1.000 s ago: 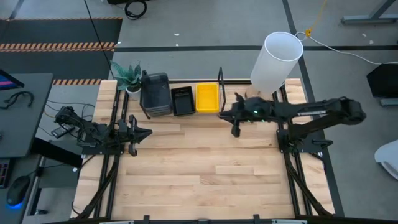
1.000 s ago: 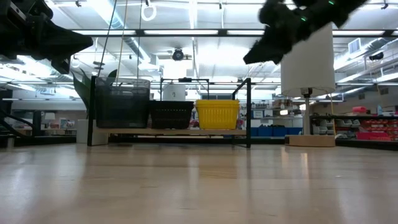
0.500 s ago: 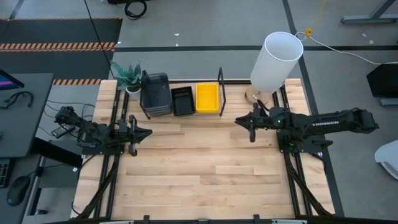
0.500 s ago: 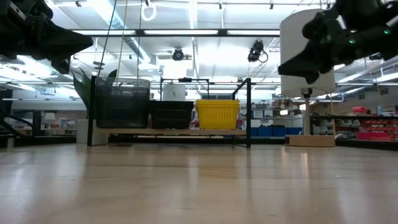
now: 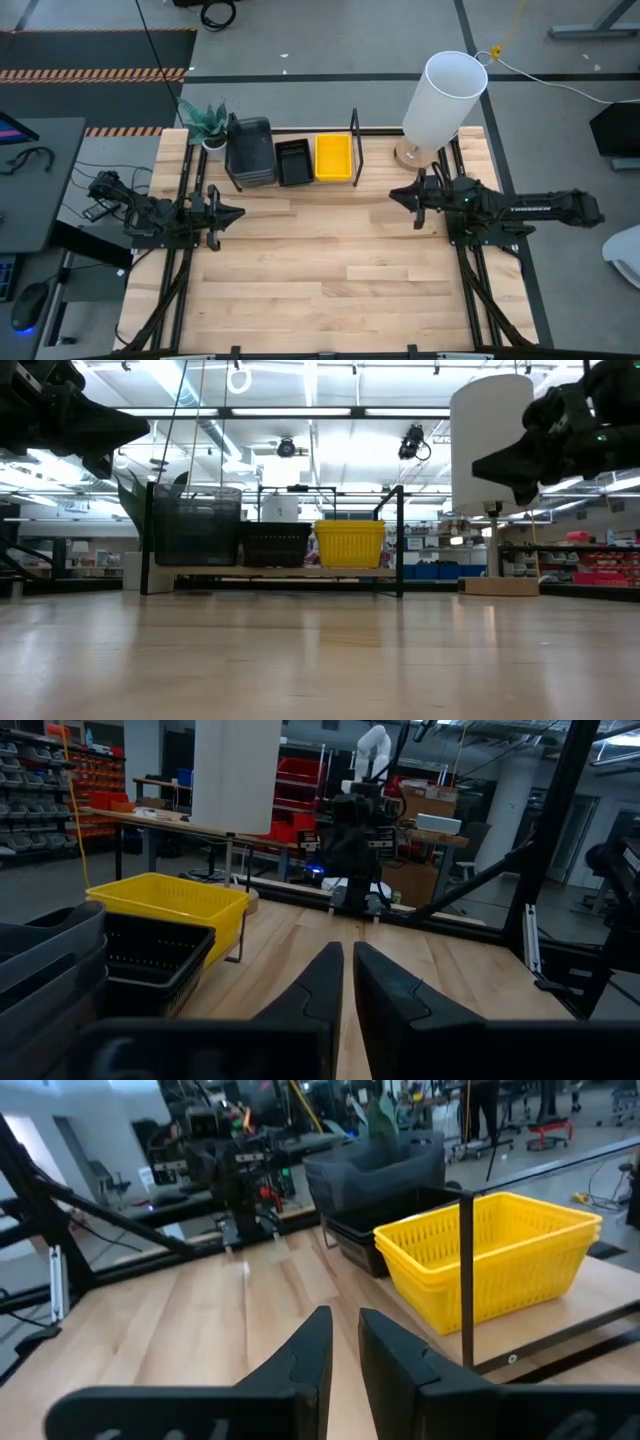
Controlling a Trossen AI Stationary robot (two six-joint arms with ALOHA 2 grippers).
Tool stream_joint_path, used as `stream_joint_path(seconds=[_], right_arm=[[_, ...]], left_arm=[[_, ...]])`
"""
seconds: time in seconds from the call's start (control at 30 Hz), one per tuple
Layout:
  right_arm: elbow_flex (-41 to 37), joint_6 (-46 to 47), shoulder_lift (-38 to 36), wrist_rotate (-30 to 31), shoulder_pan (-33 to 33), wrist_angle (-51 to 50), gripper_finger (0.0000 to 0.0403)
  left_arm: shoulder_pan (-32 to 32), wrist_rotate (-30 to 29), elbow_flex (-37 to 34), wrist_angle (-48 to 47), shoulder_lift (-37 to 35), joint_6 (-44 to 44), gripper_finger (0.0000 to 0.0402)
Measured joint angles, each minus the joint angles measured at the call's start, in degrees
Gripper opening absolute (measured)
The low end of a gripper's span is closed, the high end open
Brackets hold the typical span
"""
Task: Stack baskets on shelf by color
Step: Return to Home Position
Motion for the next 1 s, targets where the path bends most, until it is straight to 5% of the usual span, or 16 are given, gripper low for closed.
stream_joint_path(seconds=[1.0], right_arm=[[-2.31,3.22,-2.68,0.45,-0.01,2.5,0.0057]], left_arm=[[-0.02,0.0,0.02,0.0,0.0,0.04,0.0029]])
